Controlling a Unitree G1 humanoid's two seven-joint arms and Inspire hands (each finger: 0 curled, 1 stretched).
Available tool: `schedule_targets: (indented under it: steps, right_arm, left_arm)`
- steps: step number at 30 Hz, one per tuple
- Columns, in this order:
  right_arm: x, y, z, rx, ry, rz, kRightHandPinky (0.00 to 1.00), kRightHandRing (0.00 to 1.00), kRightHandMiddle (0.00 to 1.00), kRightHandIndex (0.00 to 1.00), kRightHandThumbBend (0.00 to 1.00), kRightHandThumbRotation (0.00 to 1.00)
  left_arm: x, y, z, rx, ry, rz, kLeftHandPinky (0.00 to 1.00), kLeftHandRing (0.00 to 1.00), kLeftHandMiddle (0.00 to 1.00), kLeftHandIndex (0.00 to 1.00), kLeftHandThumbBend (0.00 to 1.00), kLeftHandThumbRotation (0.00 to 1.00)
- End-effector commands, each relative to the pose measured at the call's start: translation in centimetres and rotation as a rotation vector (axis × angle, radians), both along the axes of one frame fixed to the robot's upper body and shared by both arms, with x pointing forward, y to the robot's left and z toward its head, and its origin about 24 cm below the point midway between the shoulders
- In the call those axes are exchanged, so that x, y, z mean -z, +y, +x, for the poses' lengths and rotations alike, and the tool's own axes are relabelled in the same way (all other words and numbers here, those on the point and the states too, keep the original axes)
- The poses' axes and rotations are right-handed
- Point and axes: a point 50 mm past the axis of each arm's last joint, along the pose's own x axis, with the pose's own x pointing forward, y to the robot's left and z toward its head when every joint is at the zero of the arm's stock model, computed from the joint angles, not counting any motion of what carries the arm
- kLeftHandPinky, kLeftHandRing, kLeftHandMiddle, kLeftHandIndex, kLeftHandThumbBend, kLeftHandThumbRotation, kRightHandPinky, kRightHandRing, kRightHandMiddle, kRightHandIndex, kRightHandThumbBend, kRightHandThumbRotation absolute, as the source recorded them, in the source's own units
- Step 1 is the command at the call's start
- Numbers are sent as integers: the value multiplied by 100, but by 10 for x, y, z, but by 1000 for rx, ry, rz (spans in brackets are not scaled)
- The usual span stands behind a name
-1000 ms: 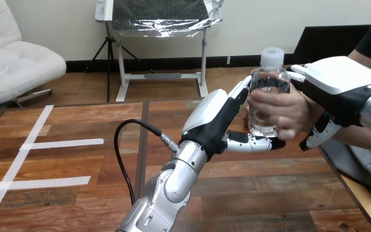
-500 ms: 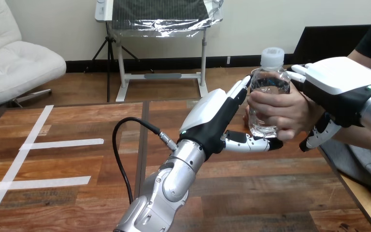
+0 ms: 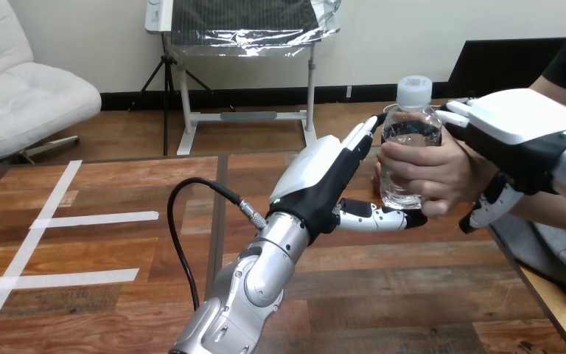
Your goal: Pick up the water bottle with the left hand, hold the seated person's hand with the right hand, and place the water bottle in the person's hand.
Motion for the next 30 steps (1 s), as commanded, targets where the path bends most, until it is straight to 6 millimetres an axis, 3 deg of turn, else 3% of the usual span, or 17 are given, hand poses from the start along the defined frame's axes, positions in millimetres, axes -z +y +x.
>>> schedule_targets:
  steps: [1,20,30]
  right_arm:
    - [-27,-1,-10,24,-80,48,95,100,100,96,83,16]
    - [-34,7,-59,17,-214,311,90,97,97,94,66,12]
    - [-25,12,-90,-6,-369,503,84,92,93,90,57,13]
  left_arm:
    - [-18,6,-1,6,-60,-7,78,91,97,97,77,37]
    - [-11,39,-27,6,27,-12,70,81,84,86,68,36]
    - [-1,64,-53,-27,41,-34,67,78,81,82,63,35]
